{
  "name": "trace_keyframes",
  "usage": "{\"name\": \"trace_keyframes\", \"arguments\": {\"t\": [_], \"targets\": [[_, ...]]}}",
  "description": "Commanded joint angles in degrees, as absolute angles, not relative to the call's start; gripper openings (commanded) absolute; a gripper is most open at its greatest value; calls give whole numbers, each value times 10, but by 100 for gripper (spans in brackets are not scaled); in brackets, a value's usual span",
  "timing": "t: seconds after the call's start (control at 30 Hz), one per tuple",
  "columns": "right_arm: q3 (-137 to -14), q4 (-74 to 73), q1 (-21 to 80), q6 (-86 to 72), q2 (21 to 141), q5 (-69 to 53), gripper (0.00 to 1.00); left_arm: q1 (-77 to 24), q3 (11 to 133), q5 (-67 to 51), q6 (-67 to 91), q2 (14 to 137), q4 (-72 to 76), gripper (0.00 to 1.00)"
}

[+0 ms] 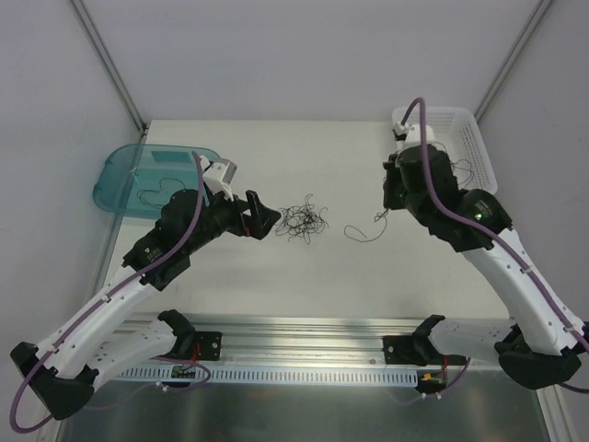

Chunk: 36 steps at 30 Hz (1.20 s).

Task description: Untangle the cables

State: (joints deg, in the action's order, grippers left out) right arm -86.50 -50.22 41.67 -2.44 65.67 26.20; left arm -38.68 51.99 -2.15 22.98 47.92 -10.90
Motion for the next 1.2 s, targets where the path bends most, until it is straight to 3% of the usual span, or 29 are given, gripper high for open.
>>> {"name": "trace_keyframes", "arguments": {"t": [0.0,0.37,0.63,0.97,1.13,1.17], "targets": [[-973,-499,382,62,671,274,1,-349,512,-6,159,485,-132,99],[-1128,-335,216,178,781,237,1,-308,444,33,78,526,-151,99],[-1212,-265,45,142,935,119,1,-307,442,39,64,543,-164,99],[-1238,-268,-51,53,1125,59,2,-307,449,29,59,577,-178,99],[-1265,-373,-92,-38,1229,30,22,-308,451,25,59,589,-181,99],[-1260,-387,-98,-44,1237,6,32,-308,451,26,58,590,-182,99]]}}
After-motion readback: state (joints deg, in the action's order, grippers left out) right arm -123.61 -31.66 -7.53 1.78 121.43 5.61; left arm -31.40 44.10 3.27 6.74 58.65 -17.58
